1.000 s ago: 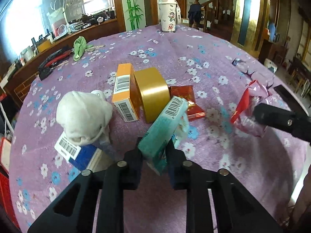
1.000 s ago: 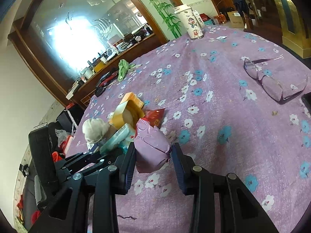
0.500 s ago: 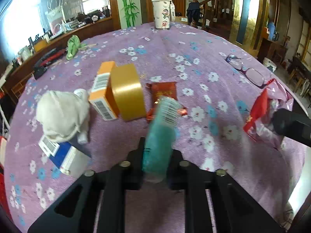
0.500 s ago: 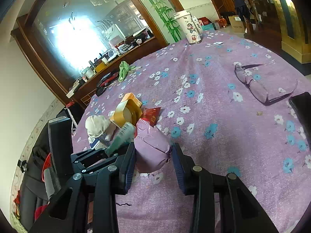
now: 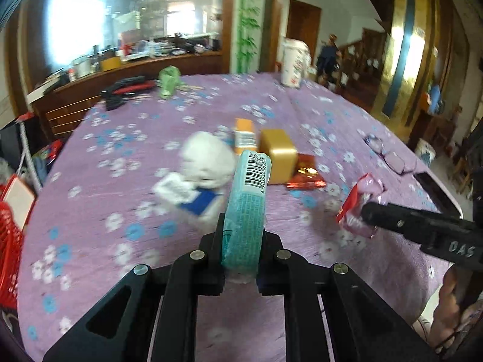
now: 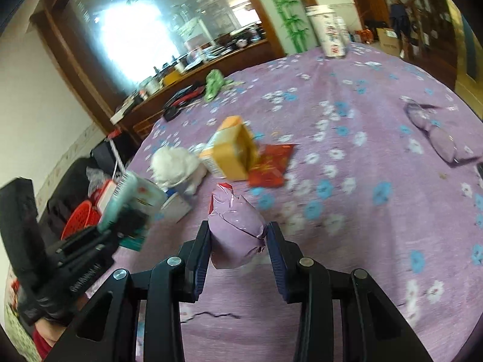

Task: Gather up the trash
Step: 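Carry the teal tissue pack and pink bag over the red wastebasket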

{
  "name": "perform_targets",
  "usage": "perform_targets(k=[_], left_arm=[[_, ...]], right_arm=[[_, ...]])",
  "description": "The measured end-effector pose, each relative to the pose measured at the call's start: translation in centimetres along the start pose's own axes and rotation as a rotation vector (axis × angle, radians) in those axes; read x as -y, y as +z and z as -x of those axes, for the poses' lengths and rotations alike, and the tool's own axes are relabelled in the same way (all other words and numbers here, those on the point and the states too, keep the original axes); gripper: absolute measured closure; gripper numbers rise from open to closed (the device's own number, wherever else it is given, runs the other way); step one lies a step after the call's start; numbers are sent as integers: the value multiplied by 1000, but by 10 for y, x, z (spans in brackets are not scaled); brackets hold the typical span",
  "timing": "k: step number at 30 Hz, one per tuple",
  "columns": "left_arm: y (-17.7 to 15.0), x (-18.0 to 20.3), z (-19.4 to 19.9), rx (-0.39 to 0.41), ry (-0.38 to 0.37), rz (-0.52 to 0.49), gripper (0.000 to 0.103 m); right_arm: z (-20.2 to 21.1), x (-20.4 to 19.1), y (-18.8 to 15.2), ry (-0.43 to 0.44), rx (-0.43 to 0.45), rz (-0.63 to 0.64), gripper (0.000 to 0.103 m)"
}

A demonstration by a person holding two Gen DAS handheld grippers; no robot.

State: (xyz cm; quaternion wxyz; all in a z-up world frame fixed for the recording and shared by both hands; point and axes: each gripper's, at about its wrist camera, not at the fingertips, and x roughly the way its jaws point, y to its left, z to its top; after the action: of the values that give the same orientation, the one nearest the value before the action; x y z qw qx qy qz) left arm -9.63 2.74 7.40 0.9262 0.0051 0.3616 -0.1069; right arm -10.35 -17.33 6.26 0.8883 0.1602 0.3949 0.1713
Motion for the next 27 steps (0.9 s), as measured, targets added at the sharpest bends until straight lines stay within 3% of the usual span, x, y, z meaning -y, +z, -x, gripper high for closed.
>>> perform_targets(k=[18, 27], left_arm=[[-45, -103, 76, 84, 104, 152, 89], [-46, -115, 98, 133, 187, 161, 89]], right_arm=[[-14, -134, -16, 6, -9, 235, 63], [-9, -168, -23, 21, 0, 318, 63]])
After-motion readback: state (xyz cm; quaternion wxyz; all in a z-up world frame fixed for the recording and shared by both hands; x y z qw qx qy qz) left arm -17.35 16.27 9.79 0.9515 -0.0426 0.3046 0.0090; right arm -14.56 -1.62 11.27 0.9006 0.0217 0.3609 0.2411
